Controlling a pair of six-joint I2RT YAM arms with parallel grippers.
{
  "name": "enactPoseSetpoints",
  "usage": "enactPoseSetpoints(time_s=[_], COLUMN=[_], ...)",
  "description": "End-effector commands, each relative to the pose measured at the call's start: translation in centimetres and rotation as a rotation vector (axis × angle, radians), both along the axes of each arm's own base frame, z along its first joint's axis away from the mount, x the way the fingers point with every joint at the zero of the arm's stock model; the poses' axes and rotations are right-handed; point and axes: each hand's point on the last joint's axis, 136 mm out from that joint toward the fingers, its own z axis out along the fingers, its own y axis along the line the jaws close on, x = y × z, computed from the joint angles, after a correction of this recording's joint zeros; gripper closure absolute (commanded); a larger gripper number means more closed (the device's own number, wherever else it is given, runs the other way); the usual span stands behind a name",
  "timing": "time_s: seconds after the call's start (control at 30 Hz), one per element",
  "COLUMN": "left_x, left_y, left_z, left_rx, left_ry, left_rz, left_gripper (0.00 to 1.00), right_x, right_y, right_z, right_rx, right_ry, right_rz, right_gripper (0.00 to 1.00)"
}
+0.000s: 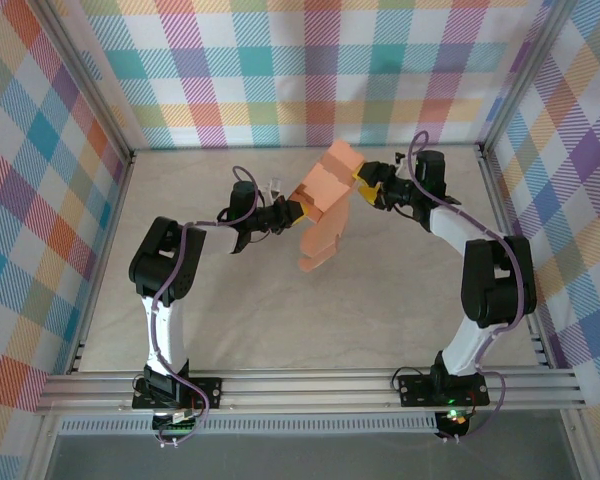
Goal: Fold the paper box
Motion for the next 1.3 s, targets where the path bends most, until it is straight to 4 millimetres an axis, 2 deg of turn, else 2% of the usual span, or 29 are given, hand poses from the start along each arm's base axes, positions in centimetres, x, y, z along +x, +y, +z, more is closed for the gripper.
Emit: enactPoseSetpoints(time_s=[0.0, 0.13, 0.2, 0.3, 0.4, 0.5, 0.63, 0.77, 0.87, 0.97, 1.27], left_x=[0.2, 0.7, 0.9, 1.2, 1.2, 1.1, 0.8, 0.6, 0.4, 0.3, 0.1], left_y=[-0.2, -0.1, -0.2, -0.4, -0.6, -0.7, -0.7, -0.8, -1.0, -1.1, -1.3], left_z=[2.4, 1.9, 1.6, 1.5, 1.7, 1.8, 1.7, 1.8, 1.8, 1.9, 2.2], left_rx=[-0.027, -0.037, -0.045, -0.086, -0.12, -0.113, -0.073, -0.051, -0.039, -0.031, -0.024], left_ry=[-0.058, -0.023, -0.004, 0.012, 0.017, 0.002, -0.013, -0.025, -0.031, -0.04, -0.06], left_rz=[0.019, 0.048, 0.054, 0.056, 0.048, 0.038, 0.028, 0.022, 0.012, 0.007, 0.004], left_gripper=[1.0, 1.0, 1.0, 1.0, 1.0, 1.0, 1.0, 1.0, 1.0, 1.0, 1.0], right_x=[-1.3, -2.8, -3.5, -4.4, -4.8, -4.8, -4.1, -3.6, -3.3, -3.1, -2.8], right_y=[0.1, -0.1, -0.4, -0.8, -1.2, -0.8, 0.3, 1.8, 2.8, 3.3, 3.0], right_z=[4.7, 6.9, 7.0, 6.2, 4.5, 3.3, 4.1, 4.2, 3.5, 2.8, -0.5], right_rx=[0.028, 0.044, 0.042, 0.04, 0.055, 0.085, 0.121, 0.109, 0.096, 0.097, 0.04], right_ry=[-0.135, -0.232, -0.26, -0.275, -0.231, -0.184, -0.208, -0.186, -0.152, -0.119, 0.005], right_rz=[0.011, 0.006, -0.004, -0.032, -0.065, -0.046, -0.008, 0.034, 0.059, 0.066, 0.042], right_gripper=[0.34, 0.27, 0.25, 0.25, 0.33, 0.35, 0.37, 0.37, 0.37, 0.43, 0.58])
